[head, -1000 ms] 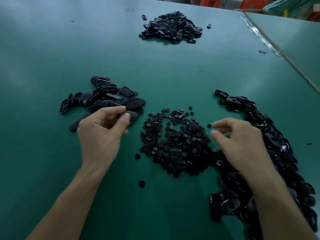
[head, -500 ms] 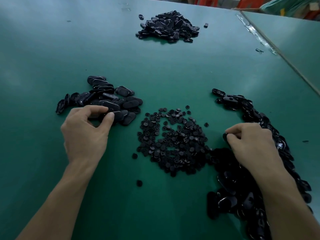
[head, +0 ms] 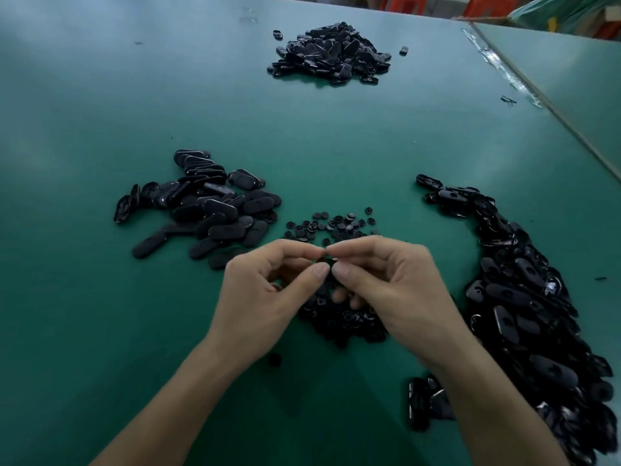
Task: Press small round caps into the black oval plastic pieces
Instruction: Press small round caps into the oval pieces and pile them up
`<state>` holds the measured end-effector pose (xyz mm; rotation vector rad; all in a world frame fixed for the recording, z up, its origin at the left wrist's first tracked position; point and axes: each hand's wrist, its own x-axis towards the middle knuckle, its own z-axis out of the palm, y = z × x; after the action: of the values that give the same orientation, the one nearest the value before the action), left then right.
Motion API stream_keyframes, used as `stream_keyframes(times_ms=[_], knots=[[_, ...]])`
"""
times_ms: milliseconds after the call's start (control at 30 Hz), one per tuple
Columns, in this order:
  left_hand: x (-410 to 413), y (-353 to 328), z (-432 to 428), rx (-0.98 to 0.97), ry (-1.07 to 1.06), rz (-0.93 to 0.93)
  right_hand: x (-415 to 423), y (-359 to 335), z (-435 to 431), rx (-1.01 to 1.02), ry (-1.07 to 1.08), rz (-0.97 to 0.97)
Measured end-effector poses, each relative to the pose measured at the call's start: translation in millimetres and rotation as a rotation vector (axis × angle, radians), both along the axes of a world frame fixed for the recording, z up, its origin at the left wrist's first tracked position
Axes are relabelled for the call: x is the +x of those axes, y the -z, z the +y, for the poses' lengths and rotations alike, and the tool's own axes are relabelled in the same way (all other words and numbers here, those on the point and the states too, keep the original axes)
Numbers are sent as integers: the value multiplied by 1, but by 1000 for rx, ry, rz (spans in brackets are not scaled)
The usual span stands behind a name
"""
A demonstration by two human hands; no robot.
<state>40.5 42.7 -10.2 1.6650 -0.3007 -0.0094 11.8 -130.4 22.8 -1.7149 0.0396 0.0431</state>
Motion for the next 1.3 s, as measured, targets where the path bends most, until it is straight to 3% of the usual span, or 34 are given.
stream_keyframes(times_ms=[133, 533, 633, 733, 933, 1167, 1300], knots=[[3, -1, 4, -109, 0, 77, 1, 3, 3, 49, 17, 17], [4, -3, 4, -202, -32, 105, 5, 5, 4, -158, 64, -14], [7, -1, 4, -213, -102, 99, 7, 6, 1, -396, 137, -75], [10, 0, 4, -220, -173, 101, 9, 5, 2, -696, 81, -71], [8, 4, -1, -335, -217, 197, 10, 3, 14, -952, -89, -49], [7, 5, -2, -370, -190, 233, 11, 1, 16, -1005, -124, -21], [8, 5, -1, -354, -211, 204, 10, 3, 14, -864, -83, -31]])
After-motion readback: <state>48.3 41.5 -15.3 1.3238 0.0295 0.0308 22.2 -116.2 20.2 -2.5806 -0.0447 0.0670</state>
